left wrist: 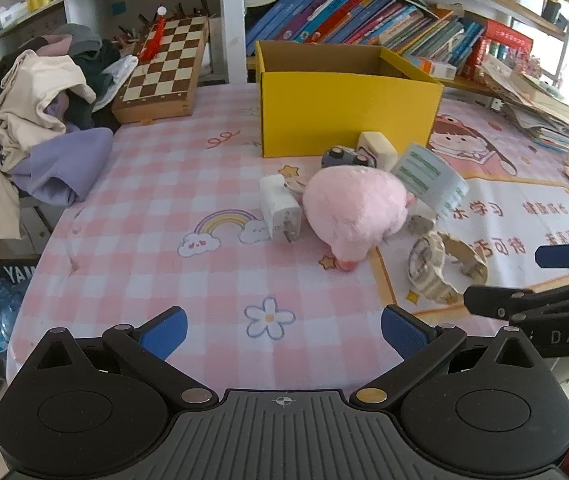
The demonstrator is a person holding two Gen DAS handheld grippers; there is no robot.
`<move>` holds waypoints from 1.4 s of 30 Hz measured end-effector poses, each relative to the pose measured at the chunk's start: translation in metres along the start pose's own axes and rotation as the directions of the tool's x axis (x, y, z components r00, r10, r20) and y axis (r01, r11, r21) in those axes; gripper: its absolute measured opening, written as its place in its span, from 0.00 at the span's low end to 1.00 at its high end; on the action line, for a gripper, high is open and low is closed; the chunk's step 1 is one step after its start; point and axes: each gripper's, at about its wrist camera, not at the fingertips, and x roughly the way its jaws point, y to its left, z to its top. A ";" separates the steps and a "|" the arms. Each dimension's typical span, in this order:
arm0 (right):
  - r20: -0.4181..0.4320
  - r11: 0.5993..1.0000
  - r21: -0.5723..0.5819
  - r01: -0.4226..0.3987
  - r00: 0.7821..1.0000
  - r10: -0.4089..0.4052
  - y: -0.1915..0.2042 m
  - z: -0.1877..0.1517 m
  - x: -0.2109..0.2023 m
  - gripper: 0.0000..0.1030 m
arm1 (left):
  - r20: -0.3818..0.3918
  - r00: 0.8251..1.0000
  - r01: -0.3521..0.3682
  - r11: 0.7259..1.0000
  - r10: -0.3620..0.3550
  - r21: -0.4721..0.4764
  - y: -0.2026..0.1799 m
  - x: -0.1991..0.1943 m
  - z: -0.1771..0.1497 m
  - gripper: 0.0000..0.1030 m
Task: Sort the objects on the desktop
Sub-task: 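Move left tool toward pink plush pig while right tool approaches white wristwatch, then close left gripper on pink plush pig while right gripper grasps white wristwatch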
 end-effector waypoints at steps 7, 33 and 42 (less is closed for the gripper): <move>-0.057 0.999 -0.040 -0.025 0.998 0.023 -0.008 0.016 0.026 0.95 | 0.039 0.998 -0.044 0.995 0.048 -0.094 0.011 0.013 0.017 1.00; -0.251 0.984 -0.144 -0.106 0.966 0.067 -0.010 0.031 0.089 0.71 | 0.021 0.999 0.031 0.999 -0.030 -0.032 -0.007 0.054 0.041 1.00; -0.212 0.994 -0.083 -0.073 0.976 0.054 -0.030 0.033 0.083 0.45 | 0.025 0.996 0.079 0.996 -0.080 0.046 -0.024 0.066 0.049 0.95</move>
